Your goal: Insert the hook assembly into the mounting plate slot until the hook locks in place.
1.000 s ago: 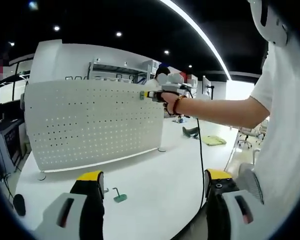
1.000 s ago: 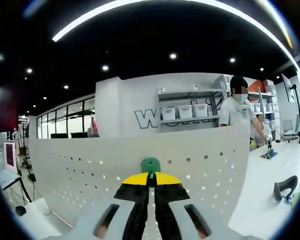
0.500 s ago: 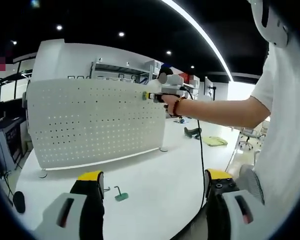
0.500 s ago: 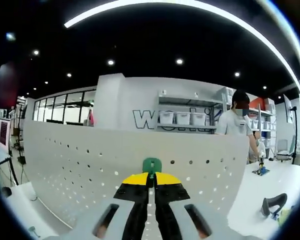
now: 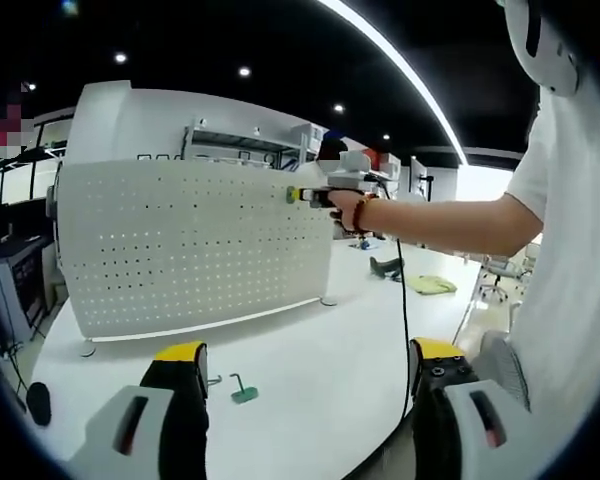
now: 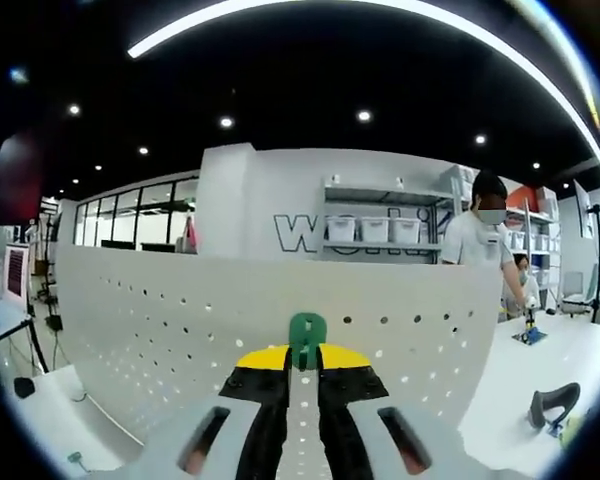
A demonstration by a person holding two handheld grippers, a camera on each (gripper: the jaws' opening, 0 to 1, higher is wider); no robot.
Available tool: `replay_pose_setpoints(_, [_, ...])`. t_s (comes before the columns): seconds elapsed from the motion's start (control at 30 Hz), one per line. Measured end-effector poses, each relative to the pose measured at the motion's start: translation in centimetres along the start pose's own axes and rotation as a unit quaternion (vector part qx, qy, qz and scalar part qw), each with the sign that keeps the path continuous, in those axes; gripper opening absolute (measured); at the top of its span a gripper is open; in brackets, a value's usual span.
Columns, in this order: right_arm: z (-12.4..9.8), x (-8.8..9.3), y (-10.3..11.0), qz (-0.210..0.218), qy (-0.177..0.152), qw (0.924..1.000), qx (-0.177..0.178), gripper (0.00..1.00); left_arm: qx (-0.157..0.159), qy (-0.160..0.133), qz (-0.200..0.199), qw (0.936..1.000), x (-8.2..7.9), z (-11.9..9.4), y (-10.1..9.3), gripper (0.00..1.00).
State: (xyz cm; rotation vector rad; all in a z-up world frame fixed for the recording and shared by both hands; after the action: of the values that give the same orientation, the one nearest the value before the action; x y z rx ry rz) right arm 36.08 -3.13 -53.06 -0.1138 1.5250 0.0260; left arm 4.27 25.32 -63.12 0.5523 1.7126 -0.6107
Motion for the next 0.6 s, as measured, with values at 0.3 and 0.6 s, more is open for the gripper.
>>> replay_pose_setpoints(0.3, [-0.9, 0.2, 0.2, 0.004, 0.015, 0.9998, -0.013, 0.18, 0.013, 0.001, 0.002, 0.9999, 0.0, 0.1, 0.1, 0.85])
replay_pose_setpoints(0.6, [-2.2, 1.3, 0.9, -0.009, 0.049, 0.9981, -0.035, 0.23, 0.016, 0.003, 0.009, 0.9998, -0.3, 0.2, 0.4, 0.85])
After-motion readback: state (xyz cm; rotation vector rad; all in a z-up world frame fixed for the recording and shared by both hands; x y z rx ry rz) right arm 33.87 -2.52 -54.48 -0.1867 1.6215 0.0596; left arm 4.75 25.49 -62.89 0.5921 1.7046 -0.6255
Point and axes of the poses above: the point that each gripper's makers call its tool centre point, and the gripper's own axes: z roughly forward along the fingers, y roughly to its left, x roughly out of its underside, the point moved 4 cm from there along -z, roughly backward along the fingers
